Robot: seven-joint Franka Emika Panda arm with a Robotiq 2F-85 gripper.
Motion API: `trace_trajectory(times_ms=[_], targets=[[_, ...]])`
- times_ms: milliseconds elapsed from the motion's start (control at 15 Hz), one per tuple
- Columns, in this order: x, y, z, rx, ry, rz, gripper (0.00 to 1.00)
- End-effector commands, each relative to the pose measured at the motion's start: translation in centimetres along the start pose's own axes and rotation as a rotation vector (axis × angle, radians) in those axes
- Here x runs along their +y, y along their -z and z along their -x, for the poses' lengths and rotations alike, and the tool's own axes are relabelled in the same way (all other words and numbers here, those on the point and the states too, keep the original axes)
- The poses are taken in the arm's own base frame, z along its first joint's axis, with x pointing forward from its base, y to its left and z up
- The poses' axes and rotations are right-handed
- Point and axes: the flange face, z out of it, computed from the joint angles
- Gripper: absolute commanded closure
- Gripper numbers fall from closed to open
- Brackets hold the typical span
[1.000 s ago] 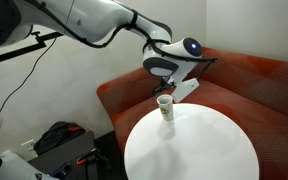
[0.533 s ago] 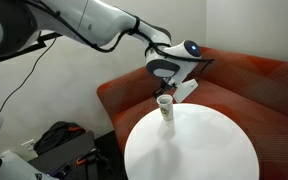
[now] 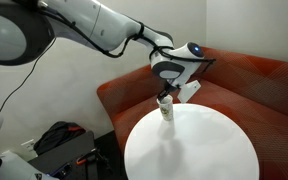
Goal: Take the blue marker out of the white cup
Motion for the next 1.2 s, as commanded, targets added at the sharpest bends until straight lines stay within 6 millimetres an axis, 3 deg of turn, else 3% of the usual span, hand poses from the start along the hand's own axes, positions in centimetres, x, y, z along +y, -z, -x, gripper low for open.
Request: trace_trajectory(times_ms=[0,1133], targets=[[1.5,-0.1,-0.1,-0.033,-0.013,-0.004,0.43],[3.0,-2.9,-0.4,-0.070,0.027,-0.060,0.58]])
